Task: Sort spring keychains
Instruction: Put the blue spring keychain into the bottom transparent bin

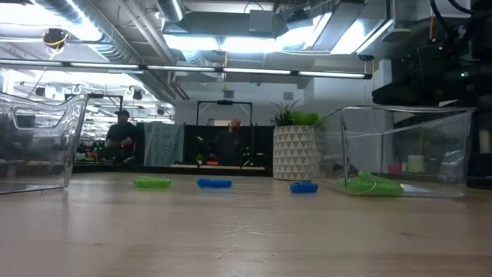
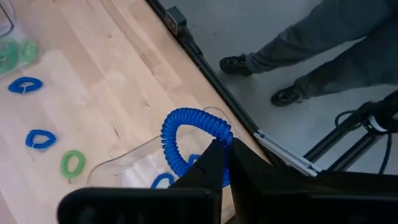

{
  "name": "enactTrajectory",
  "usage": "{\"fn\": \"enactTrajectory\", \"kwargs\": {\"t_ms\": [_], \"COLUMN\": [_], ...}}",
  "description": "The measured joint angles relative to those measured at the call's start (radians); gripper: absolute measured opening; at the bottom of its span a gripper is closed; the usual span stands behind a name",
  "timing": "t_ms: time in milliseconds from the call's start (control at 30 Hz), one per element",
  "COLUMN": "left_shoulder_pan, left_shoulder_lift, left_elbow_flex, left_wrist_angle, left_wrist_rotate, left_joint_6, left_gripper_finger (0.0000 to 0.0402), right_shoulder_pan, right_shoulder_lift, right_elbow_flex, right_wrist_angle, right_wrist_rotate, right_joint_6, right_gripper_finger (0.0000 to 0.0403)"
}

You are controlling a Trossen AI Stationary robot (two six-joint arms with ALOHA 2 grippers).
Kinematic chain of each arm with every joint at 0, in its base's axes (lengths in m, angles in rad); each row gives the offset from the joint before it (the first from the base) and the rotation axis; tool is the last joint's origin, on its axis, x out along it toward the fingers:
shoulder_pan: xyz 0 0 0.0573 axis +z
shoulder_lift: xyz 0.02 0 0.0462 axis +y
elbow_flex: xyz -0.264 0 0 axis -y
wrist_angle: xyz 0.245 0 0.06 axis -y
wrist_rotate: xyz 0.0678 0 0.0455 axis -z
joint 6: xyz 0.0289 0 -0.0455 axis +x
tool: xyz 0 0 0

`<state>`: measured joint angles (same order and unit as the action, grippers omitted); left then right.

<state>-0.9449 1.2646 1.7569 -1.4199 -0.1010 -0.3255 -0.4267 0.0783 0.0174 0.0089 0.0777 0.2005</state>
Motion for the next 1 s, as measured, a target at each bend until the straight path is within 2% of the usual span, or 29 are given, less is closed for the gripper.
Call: {"fn": "enactTrajectory", "kwargs": {"t_ms": [200, 500, 633, 733, 1000], "left_shoulder_pan": [-0.023, -0.024, -0.024, -0.024, -0.013], "left_shoulder_lift": [0.0, 0.0, -0.01, -0.031, -0.159], "left_elbow_flex": [0.0, -0.008, -0.089, -0.168, -0.321], "left_wrist_angle": [-0.001, -0.021, -0.014, 0.045, 0.193], "left_wrist_rotate": [-0.063, -0.066, -0.081, -0.049, -0.032], "left_joint_6": [-0.019, -0.031, -0.031, -0.03, -0.051], "left_gripper_finger": [0.0009, 0.0009, 0.0008, 0.0008, 0.0007], "right_shoulder_pan": [0.0, 0.0, 0.0, 0.0, 0.0], "right_shoulder_lift": [0.0, 0.0, 0.0, 0.0, 0.0], "right_elbow_flex": [0.0, 0.0, 0.0, 0.0, 0.0], "right_wrist_angle": [0.0, 0.0, 0.0, 0.0, 0.0], "right_wrist_rotate": [0.0, 0.0, 0.0, 0.0, 0.0], "right_joint_6": [0.0, 0.0, 0.0, 0.0, 0.0], "right_gripper_finger": [0.0126, 0.0126, 0.0126, 0.0126, 0.0126]}}
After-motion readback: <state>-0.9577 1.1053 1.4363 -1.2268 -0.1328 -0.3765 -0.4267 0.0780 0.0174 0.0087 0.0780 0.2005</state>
